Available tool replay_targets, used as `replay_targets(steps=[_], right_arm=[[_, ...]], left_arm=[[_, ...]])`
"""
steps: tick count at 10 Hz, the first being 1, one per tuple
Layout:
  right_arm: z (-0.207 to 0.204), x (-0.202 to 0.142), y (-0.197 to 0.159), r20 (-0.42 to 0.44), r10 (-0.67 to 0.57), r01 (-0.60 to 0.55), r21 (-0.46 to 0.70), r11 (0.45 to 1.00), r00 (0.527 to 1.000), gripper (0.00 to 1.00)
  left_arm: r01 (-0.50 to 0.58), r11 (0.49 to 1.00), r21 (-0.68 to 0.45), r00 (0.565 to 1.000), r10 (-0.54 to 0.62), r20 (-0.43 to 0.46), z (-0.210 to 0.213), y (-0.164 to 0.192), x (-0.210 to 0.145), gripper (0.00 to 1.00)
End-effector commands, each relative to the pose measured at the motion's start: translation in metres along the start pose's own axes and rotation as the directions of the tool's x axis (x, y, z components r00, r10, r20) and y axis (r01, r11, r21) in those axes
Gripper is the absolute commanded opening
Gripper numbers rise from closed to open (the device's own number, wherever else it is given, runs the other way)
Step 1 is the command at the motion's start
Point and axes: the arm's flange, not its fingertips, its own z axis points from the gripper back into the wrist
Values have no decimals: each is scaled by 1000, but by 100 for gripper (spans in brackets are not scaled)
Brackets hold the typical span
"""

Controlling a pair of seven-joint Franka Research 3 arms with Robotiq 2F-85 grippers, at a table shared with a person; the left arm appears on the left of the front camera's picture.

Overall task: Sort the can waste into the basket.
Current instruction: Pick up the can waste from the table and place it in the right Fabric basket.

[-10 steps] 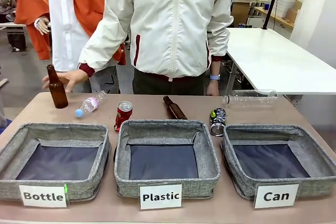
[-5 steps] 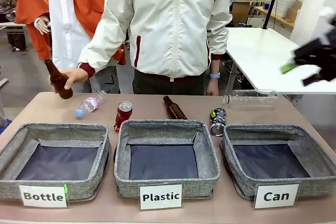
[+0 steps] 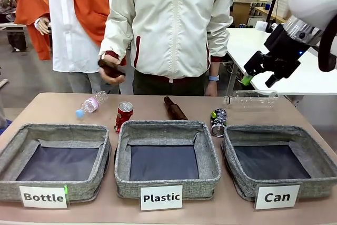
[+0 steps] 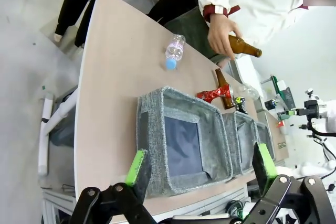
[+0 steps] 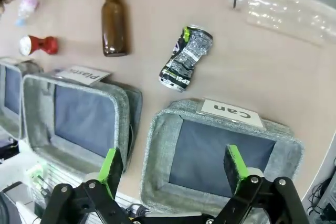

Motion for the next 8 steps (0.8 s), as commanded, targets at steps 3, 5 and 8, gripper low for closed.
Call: replay_targets(steps=[3, 5, 8], right_arm=[[-26, 17, 8, -50, -159, 155, -75, 985, 986, 100], [-59, 47, 12, -61, -251, 245, -88, 966, 966, 100], [-121, 77, 19, -129, -341, 319, -162, 934, 931, 100]], left_arm=[[24, 1000, -17, 1000, -23, 14, 1, 1, 3, 100], [24, 1000, -17, 1000, -23, 14, 1, 1, 3, 100], [2, 1000, -1, 1000, -2, 0, 0, 0, 0, 100]])
